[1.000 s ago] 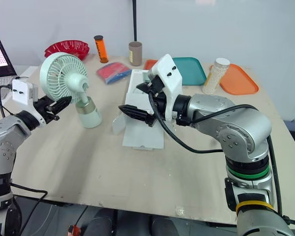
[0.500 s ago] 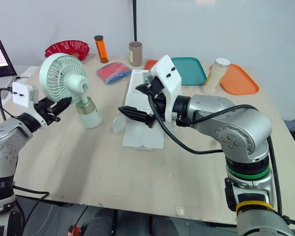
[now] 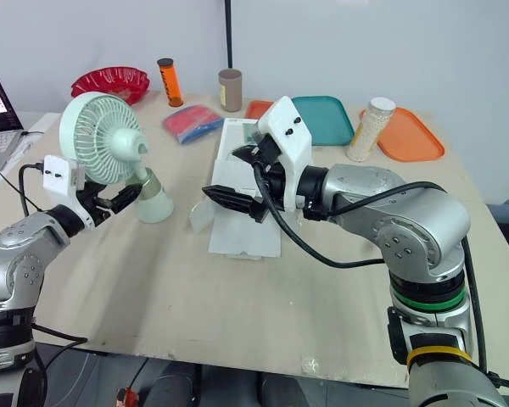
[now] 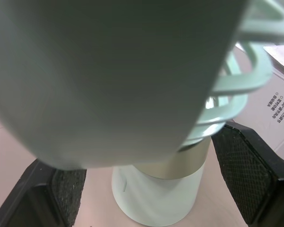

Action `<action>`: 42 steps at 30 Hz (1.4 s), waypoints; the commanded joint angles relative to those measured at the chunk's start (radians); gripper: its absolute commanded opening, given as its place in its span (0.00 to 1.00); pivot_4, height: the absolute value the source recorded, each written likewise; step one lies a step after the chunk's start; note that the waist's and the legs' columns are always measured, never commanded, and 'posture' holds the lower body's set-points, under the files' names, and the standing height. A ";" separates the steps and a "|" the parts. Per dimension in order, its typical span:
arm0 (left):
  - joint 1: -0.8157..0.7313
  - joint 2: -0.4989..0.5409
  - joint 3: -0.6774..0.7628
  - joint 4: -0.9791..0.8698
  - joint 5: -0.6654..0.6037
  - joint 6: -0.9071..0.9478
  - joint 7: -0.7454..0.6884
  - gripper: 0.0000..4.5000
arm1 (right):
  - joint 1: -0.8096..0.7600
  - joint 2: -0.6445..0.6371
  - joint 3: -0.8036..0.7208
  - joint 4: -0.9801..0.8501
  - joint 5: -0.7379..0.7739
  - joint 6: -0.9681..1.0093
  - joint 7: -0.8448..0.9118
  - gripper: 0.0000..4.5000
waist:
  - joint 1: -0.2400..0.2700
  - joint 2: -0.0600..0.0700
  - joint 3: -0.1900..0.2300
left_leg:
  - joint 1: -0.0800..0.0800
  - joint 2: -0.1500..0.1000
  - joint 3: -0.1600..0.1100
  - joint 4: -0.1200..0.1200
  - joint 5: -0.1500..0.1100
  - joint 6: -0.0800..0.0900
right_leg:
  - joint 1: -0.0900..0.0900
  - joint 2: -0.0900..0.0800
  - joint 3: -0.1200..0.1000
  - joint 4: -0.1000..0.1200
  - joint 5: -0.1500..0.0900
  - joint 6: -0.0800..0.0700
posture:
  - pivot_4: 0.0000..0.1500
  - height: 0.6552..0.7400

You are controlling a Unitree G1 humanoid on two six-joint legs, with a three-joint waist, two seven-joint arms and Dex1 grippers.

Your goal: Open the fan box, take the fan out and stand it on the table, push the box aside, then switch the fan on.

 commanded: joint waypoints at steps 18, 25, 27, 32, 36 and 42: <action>0.094 0.041 0.114 -0.148 -0.065 0.073 0.046 0.95 | -0.001 0.003 -0.025 -0.039 0.013 -0.007 0.022 1.00 | -0.003 0.000 0.000 | 0.000 0.001 0.001 -0.002 0.000 0.000 | -0.001 0.000 0.000 -0.001 0.000 0.000 | 1.00 1.00; 0.146 0.106 0.169 -0.218 -0.116 0.127 0.005 0.95 | 0.024 0.001 -0.038 -0.050 0.022 -0.005 0.019 1.00 | -0.010 0.000 0.000 | 0.000 0.001 0.001 -0.005 0.000 0.000 | -0.002 0.000 0.000 -0.003 0.000 0.000 | 1.00 1.00; 0.167 0.137 0.202 -0.228 -0.143 0.157 -0.011 0.95 | 0.037 -0.003 -0.044 -0.058 0.021 -0.009 0.015 1.00 | -0.010 0.000 0.000 | 0.000 0.001 0.001 -0.005 0.000 -0.001 | -0.002 0.000 0.000 -0.003 0.000 0.000 | 1.00 1.00; 0.296 0.235 0.304 -0.286 -0.239 0.240 -0.127 0.95 | 0.086 -0.026 -0.050 -0.100 -0.014 -0.031 -0.001 1.00 | -0.023 -0.001 0.000 | 0.000 0.002 0.001 -0.009 0.001 -0.002 | -0.002 0.000 0.001 -0.006 0.000 -0.001 | 1.00 1.00; 0.460 0.344 0.404 -0.367 -0.335 0.309 -0.303 0.95 | 0.155 -0.055 -0.046 -0.139 -0.051 -0.046 -0.009 1.00 | -0.025 -0.002 0.001 | 0.000 0.004 0.002 -0.013 0.002 -0.003 | -0.004 0.001 0.000 -0.009 0.000 -0.003 | 1.00 1.00; 0.634 0.445 0.411 -0.439 -0.292 0.155 -0.571 0.95 | 0.253 -0.112 -0.019 -0.164 -0.118 -0.078 0.015 1.00 | -0.023 0.000 0.001 | 0.001 0.004 0.003 -0.015 0.002 -0.004 | -0.004 0.000 0.000 -0.010 0.000 -0.006 | 1.00 1.00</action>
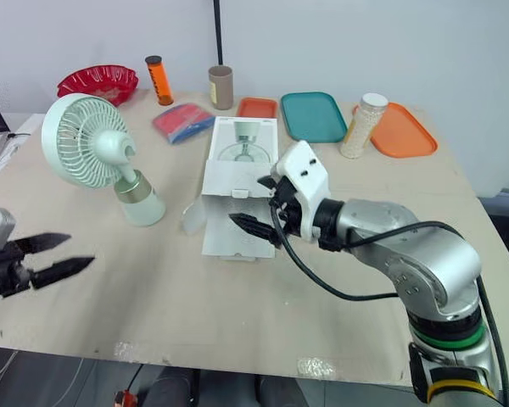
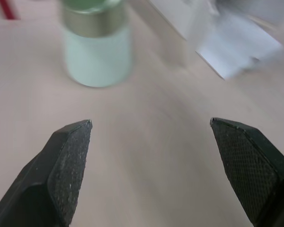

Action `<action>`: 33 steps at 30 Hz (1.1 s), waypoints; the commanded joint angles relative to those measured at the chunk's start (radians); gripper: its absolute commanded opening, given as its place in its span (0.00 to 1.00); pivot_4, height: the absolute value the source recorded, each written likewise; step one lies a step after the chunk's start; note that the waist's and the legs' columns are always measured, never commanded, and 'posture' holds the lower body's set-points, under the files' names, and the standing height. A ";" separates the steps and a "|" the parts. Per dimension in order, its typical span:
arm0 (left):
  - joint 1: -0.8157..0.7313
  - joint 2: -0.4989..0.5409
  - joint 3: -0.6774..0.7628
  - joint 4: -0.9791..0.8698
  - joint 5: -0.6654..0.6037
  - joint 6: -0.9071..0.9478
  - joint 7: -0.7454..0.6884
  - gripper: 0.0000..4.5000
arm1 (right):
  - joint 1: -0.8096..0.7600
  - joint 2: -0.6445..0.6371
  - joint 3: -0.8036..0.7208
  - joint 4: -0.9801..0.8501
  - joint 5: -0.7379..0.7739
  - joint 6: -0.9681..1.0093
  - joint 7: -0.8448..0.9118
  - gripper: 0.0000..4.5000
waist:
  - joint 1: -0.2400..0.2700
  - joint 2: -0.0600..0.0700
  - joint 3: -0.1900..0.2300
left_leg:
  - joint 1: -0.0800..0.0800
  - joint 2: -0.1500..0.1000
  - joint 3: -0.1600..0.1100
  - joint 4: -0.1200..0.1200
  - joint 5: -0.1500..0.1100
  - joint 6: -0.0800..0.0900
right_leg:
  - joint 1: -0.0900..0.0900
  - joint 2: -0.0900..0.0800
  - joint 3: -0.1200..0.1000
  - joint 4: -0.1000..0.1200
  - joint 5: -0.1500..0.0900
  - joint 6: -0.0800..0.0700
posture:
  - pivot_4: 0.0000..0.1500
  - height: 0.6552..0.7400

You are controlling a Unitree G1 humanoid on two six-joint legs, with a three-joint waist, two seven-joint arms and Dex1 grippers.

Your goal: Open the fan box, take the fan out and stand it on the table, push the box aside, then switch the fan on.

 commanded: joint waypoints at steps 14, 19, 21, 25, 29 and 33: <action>-0.373 -0.053 -0.344 -0.109 -0.061 -0.172 -0.015 0.95 | -0.024 0.091 0.134 0.100 -0.314 0.078 -0.257 1.00 | -0.005 0.001 0.000 | 0.000 0.001 0.001 0.000 0.000 0.000 | -0.001 0.003 0.002 0.001 0.000 -0.001 | 1.00 1.00; -0.477 -0.127 -0.418 -0.069 -0.047 -0.157 0.073 0.95 | -0.068 0.129 0.187 0.201 -0.406 0.036 -0.277 1.00 | -0.001 0.000 -0.001 | 0.000 0.001 -0.001 0.001 0.000 -0.001 | 0.000 0.003 0.000 0.001 0.000 -0.001 | 1.00 1.00; -0.494 -0.144 -0.437 -0.064 -0.044 -0.156 0.094 0.95 | -0.087 0.142 0.199 0.243 -0.433 0.019 -0.277 1.00 | -0.001 0.000 -0.001 | 0.000 0.000 0.000 0.002 0.000 -0.001 | 0.001 0.003 0.001 0.001 0.000 0.000 | 1.00 1.00; -0.507 -0.170 -0.464 -0.058 -0.038 -0.159 0.119 0.95 | -0.125 0.150 0.261 0.337 -0.533 -0.057 -0.254 1.00 | -0.002 0.000 -0.001 | 0.000 0.001 -0.001 0.001 0.000 -0.001 | 0.000 0.003 0.000 0.001 0.000 -0.001 | 1.00 1.00; -0.505 -0.181 -0.480 -0.056 -0.029 -0.167 0.125 0.95 | -0.142 0.171 0.281 0.419 -0.602 -0.121 -0.232 1.00 | -0.001 0.000 -0.001 | 0.000 0.001 -0.001 0.002 0.001 -0.001 | 0.000 0.003 0.000 0.002 0.000 -0.001 | 1.00 1.00; -0.500 -0.190 -0.489 -0.054 -0.013 -0.180 0.120 0.95 | -0.158 0.206 0.264 0.487 -0.645 -0.159 -0.223 1.00 | -0.001 0.000 -0.001 | 0.000 0.000 -0.001 0.002 0.001 -0.001 | 0.000 0.002 0.000 0.002 0.000 -0.001 | 1.00 1.00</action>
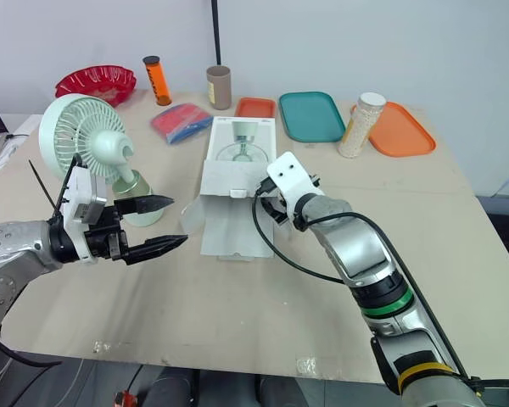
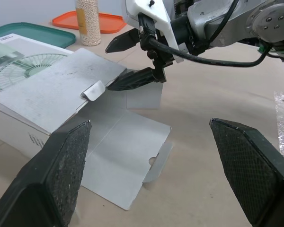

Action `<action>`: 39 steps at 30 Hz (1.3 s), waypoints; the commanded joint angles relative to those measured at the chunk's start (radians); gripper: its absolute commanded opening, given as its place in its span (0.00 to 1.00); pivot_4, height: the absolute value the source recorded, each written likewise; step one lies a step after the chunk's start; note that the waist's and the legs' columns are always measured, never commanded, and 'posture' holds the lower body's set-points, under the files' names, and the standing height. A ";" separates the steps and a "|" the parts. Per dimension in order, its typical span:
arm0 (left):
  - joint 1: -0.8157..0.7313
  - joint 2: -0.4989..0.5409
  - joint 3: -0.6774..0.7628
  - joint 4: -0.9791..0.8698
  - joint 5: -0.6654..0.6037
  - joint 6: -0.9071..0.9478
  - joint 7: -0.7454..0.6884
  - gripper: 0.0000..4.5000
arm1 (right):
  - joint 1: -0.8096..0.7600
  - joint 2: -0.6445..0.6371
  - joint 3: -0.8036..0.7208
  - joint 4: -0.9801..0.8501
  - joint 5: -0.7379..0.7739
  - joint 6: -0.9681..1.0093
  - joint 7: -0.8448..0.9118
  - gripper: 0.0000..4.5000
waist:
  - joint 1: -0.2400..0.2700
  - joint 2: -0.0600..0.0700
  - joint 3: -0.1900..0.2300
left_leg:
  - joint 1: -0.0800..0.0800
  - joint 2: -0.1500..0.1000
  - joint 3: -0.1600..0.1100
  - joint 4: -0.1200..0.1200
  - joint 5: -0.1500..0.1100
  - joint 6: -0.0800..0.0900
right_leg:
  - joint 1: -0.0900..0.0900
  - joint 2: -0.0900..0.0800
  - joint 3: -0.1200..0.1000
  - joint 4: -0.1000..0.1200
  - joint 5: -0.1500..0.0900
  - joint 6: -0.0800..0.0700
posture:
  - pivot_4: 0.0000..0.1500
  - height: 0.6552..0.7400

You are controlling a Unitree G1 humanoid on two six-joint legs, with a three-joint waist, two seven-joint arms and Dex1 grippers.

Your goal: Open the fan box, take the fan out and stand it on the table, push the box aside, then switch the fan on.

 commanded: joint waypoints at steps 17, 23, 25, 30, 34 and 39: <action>-0.016 -0.032 -0.038 0.005 0.039 -0.049 -0.007 1.00 | -0.034 0.118 -0.127 0.038 -0.118 0.054 -0.029 0.00 | 0.000 0.000 0.000 | 0.001 0.000 0.000 0.000 0.000 -0.001 | 0.000 0.000 0.000 0.002 0.000 0.000 | 1.00 1.00; -0.046 -0.047 -0.071 0.029 0.046 -0.054 -0.027 1.00 | 0.033 0.111 -0.211 -0.126 -0.102 0.178 -0.024 0.00 | 0.001 0.000 0.000 | 0.000 0.000 0.000 0.000 0.000 -0.001 | 0.000 0.000 -0.001 0.002 0.000 0.000 | 1.00 1.00; -0.048 -0.048 -0.074 0.032 0.043 -0.055 -0.035 1.00 | 0.063 0.096 -0.251 -0.221 -0.078 0.222 -0.001 0.00 | 0.004 0.000 0.000 | 0.000 -0.001 -0.001 0.000 0.000 -0.001 | 0.000 -0.001 -0.001 0.002 0.000 0.000 | 1.00 1.00; -0.064 -0.054 -0.101 0.050 0.042 -0.059 -0.064 1.00 | 0.153 0.033 -0.398 -0.487 0.000 0.411 0.076 0.00 | 0.003 0.000 0.000 | 0.000 -0.001 -0.001 0.000 0.000 -0.001 | 0.000 -0.001 -0.001 0.002 0.000 0.000 | 1.00 1.00; -0.095 -0.057 -0.134 0.084 0.056 -0.076 -0.109 1.00 | 0.230 -0.009 -0.540 -0.661 0.052 0.586 0.137 0.00 | 0.003 0.000 0.000 | 0.000 -0.002 -0.001 0.001 0.000 -0.001 | 0.001 -0.001 -0.001 0.002 0.000 0.000 | 1.00 1.00; -0.135 -0.067 -0.168 0.138 0.081 -0.102 -0.155 1.00 | 0.371 -0.059 -0.722 -0.769 0.090 0.667 0.218 0.00 | 0.003 0.001 0.000 | 0.001 -0.002 -0.002 0.001 0.001 0.000 | 0.001 0.000 -0.001 0.003 -0.001 0.001 | 1.00 1.00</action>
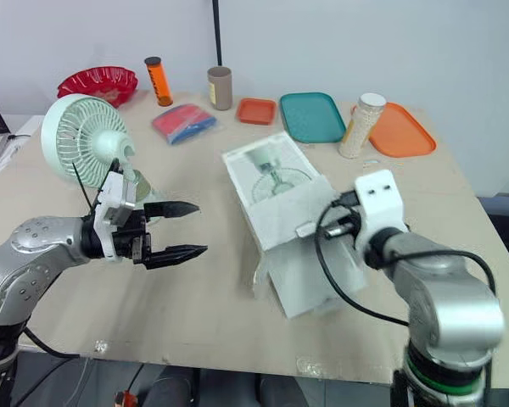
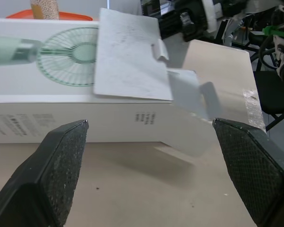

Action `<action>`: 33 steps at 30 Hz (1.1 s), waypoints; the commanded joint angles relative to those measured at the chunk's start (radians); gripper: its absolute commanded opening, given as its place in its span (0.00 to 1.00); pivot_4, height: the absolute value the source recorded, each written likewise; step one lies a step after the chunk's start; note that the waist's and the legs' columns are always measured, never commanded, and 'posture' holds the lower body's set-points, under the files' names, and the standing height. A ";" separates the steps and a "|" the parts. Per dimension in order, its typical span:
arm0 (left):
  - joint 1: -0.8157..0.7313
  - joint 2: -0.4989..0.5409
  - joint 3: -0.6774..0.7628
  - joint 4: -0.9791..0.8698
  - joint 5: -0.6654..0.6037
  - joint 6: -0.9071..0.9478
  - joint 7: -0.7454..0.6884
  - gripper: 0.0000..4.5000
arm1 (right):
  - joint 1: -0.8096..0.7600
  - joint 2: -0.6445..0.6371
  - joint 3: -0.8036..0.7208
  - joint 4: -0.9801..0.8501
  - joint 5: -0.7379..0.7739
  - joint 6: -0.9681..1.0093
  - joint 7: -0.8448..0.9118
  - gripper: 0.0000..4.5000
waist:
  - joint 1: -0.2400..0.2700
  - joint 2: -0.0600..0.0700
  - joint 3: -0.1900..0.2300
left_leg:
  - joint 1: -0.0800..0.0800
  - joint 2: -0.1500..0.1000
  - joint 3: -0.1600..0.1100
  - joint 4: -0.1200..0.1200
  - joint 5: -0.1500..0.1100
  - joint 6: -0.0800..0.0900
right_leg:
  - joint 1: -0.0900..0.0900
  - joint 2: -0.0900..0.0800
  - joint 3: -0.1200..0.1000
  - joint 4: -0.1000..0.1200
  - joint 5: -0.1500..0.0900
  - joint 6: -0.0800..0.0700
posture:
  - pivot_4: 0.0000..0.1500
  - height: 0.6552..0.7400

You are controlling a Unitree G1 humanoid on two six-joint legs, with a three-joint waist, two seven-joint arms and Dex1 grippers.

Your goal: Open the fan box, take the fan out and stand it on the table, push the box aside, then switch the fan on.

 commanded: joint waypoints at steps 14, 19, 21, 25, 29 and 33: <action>-0.043 -0.041 -0.036 0.036 0.029 -0.039 -0.057 1.00 | 0.379 -0.153 -0.562 0.060 0.039 -0.094 0.217 0.00 | 0.006 0.001 -0.001 | 0.001 -0.003 0.000 0.001 0.000 0.000 | 0.003 -0.002 0.001 0.000 -0.002 0.003 | 1.00 1.00; -0.010 -0.040 -0.030 0.005 0.025 -0.036 -0.049 1.00 | 0.443 -0.184 -0.629 0.158 0.050 -0.186 0.246 0.00 | 0.000 0.003 -0.002 | 0.004 -0.003 0.000 0.001 0.000 0.001 | 0.005 -0.001 0.002 0.000 -0.002 0.003 | 1.00 1.00; -0.004 -0.041 -0.034 0.002 0.030 -0.044 -0.050 1.00 | 0.488 -0.201 -0.646 0.235 0.046 -0.260 0.267 0.00 | 0.000 0.004 -0.002 | 0.005 -0.003 0.000 0.001 0.000 0.001 | 0.006 -0.001 0.002 0.000 -0.002 0.003 | 1.00 1.00; 0.002 -0.038 -0.055 0.008 0.052 -0.071 -0.080 1.00 | 0.557 -0.253 -0.642 0.427 0.024 -0.426 0.290 0.00 | 0.000 0.003 -0.002 | 0.006 -0.004 0.000 0.001 0.000 0.001 | 0.008 -0.002 0.003 0.000 -0.002 0.003 | 1.00 1.00; -0.004 -0.024 -0.078 0.043 0.091 -0.122 -0.143 1.00 | 0.594 -0.305 -0.613 0.566 0.017 -0.556 0.305 0.00 | 0.000 0.004 -0.002 | 0.008 -0.004 0.001 0.001 0.000 0.001 | 0.010 -0.002 0.003 0.000 -0.002 0.004 | 1.00 1.00; -0.042 -0.012 -0.084 0.090 0.110 -0.134 -0.186 1.00 | 0.563 -0.350 -0.609 0.689 0.020 -0.615 0.298 0.00 | -0.003 0.004 -0.002 | 0.010 -0.004 0.001 0.001 0.000 0.001 | 0.013 -0.002 0.004 0.000 -0.004 0.006 | 1.00 1.00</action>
